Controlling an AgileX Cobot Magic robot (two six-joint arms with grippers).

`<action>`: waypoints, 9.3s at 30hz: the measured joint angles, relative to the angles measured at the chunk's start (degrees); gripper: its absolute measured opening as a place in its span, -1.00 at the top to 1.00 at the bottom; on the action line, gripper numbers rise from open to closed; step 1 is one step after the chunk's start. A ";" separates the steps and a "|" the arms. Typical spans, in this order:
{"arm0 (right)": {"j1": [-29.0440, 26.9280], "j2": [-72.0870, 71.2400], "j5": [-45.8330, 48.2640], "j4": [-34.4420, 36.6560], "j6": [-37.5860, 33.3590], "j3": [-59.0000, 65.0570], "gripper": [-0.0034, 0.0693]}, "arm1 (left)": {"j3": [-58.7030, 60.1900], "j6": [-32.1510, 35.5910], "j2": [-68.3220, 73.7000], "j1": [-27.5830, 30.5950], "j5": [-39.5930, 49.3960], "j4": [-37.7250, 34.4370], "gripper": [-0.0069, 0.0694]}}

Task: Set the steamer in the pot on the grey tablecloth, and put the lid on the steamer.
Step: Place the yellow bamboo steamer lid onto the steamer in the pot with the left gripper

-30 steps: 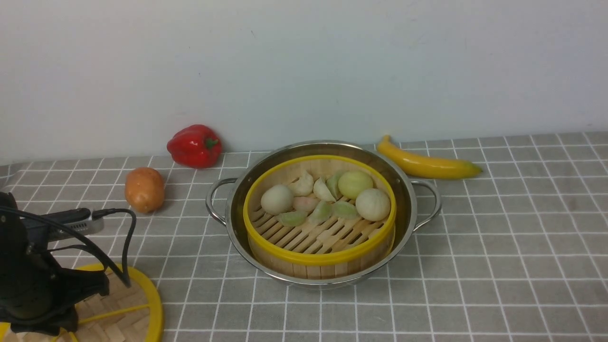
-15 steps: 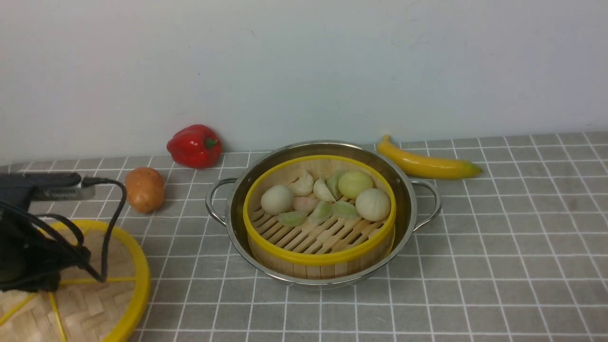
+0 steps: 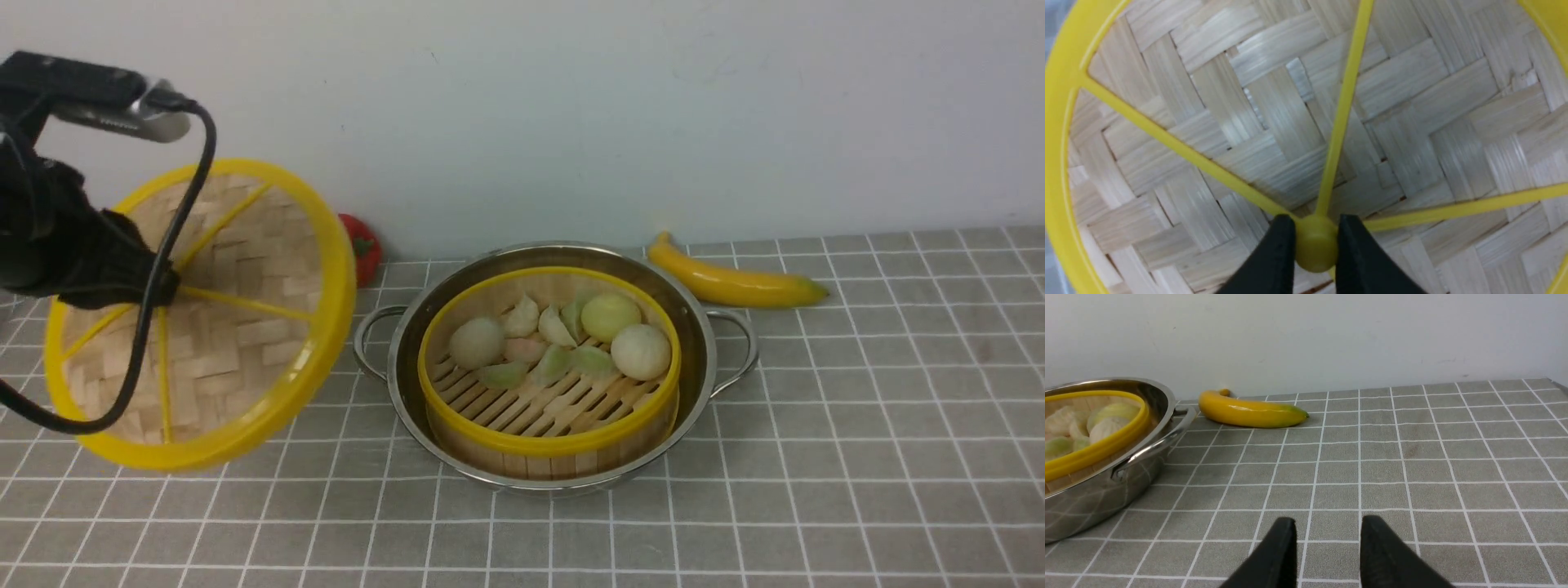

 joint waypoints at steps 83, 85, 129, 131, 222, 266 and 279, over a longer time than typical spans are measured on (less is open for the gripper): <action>0.00 0.00 0.00 0.12 -0.06 0.00 0.24 | -21.48 11.15 30.83 -30.19 -6.27 5.70 0.51; 0.00 0.00 0.00 0.07 -0.06 0.00 0.24 | -21.48 11.15 31.03 -30.19 -6.38 5.70 0.51; 0.00 0.00 0.00 0.08 -0.25 0.00 0.24 | -21.51 15.73 31.84 -30.19 -7.53 5.27 0.51; 0.00 0.00 0.00 0.08 -0.25 0.00 0.24 | -21.73 15.73 31.84 -30.19 -7.53 5.27 0.51; 0.00 0.00 0.00 0.08 -0.08 0.00 0.24 | -32.99 11.62 38.81 -30.90 2.43 6.74 0.51; 0.00 0.00 0.00 -0.04 -0.21 0.00 0.24 | -32.94 11.69 39.86 -31.20 -0.07 7.17 0.46; 0.00 0.00 0.00 0.01 -0.03 0.00 0.24 | -32.94 9.30 32.87 -31.24 -1.76 6.77 -0.54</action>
